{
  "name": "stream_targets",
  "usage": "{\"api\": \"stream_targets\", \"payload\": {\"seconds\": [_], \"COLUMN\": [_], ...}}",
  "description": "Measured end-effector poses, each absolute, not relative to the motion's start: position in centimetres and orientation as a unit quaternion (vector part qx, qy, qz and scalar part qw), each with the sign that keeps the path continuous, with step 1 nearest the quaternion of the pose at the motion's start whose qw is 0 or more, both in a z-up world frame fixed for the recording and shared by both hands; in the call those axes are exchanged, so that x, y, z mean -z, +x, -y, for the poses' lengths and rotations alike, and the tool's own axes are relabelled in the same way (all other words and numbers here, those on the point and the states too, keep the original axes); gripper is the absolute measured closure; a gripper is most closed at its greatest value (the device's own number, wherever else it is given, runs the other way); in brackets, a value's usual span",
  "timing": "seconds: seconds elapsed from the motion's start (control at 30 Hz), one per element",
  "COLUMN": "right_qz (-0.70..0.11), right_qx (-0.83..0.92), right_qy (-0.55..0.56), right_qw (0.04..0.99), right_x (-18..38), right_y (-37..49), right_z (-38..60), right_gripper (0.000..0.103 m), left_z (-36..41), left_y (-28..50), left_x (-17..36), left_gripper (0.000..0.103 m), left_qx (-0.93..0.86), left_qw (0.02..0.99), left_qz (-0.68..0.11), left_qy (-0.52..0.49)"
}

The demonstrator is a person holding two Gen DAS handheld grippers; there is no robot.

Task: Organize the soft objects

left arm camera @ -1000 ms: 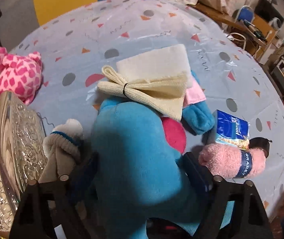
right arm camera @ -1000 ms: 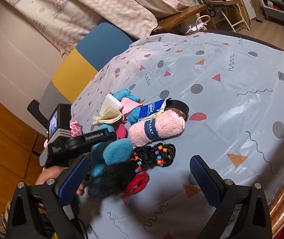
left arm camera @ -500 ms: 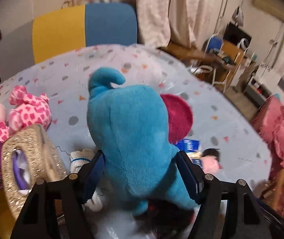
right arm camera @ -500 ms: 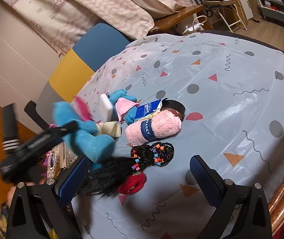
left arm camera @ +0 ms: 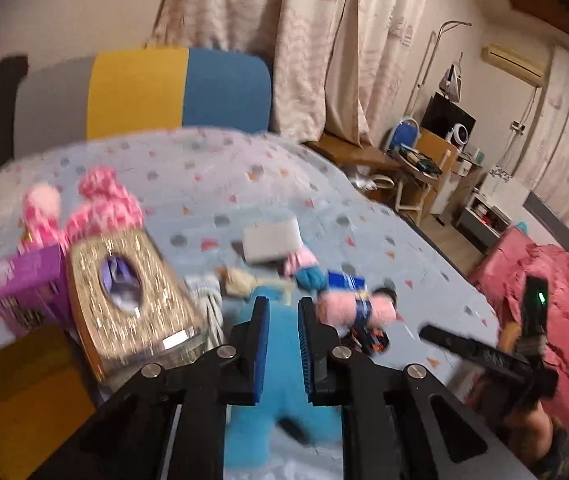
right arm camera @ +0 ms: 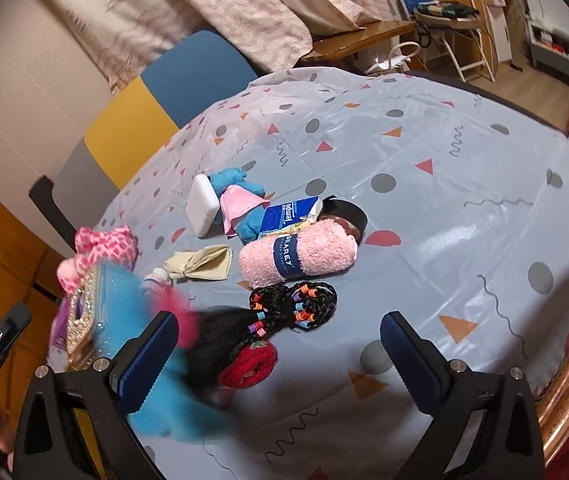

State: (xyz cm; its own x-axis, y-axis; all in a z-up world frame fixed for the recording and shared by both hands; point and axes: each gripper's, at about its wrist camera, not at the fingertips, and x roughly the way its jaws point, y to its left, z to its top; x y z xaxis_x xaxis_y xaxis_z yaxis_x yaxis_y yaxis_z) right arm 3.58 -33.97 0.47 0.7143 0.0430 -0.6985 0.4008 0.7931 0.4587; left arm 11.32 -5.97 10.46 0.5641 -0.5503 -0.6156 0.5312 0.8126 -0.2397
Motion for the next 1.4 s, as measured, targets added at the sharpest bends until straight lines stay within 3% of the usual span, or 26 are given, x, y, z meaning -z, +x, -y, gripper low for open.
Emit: {"api": "stream_targets", "payload": {"seconds": [0.1, 0.13, 0.17, 0.23, 0.63, 0.7, 0.8, 0.87, 1.03, 1.4], "right_qz": [-0.365, -0.365, -0.363, -0.364, -0.359, -0.359, -0.359, -0.358, -0.360, -0.370], "right_qx": [0.106, 0.107, 0.106, 0.106, 0.087, 0.083, 0.078, 0.077, 0.079, 0.085], "right_qy": [0.300, 0.296, 0.294, 0.296, 0.335, 0.340, 0.349, 0.352, 0.344, 0.303], "right_qw": [0.875, 0.876, 0.878, 0.877, 0.867, 0.865, 0.862, 0.861, 0.863, 0.874], "right_x": [-0.5, -0.5, -0.5, -0.5, 0.1, 0.3, 0.4, 0.4, 0.3, -0.5], "right_y": [3.8, 3.7, 3.6, 3.5, 3.3, 3.3, 3.4, 3.4, 3.5, 3.9], "right_z": [33.7, 33.6, 33.5, 33.5, 34.3, 34.4, 34.6, 34.6, 34.3, 33.3], "right_gripper": [0.000, 0.000, 0.000, 0.000, 0.000, 0.000, 0.000, 0.000, 0.000, 0.003], "left_z": [5.5, 5.5, 5.6, 5.8, 11.4, 12.2, 12.9, 13.0, 12.7, 7.3], "left_y": [10.9, 10.8, 10.9, 10.9, 13.8, 14.1, 14.4, 14.7, 13.6, 8.4], "left_x": [-8.3, -7.5, -6.6, -5.4, -0.6, 0.7, 1.9, 2.3, 2.2, -1.7], "left_gripper": [0.082, 0.066, 0.038, 0.022, 0.021, 0.014, 0.012, 0.022, 0.034, 0.035], "left_qx": [0.295, 0.293, 0.295, 0.287, 0.260, 0.251, 0.245, 0.242, 0.257, 0.277], "left_qw": [0.873, 0.869, 0.861, 0.853, 0.827, 0.820, 0.823, 0.827, 0.838, 0.868], "left_qz": [-0.388, -0.399, -0.414, -0.436, -0.494, -0.508, -0.504, -0.498, -0.468, -0.412], "left_qy": [-0.012, -0.008, -0.005, -0.004, 0.072, 0.083, 0.095, 0.095, 0.110, 0.019]}}
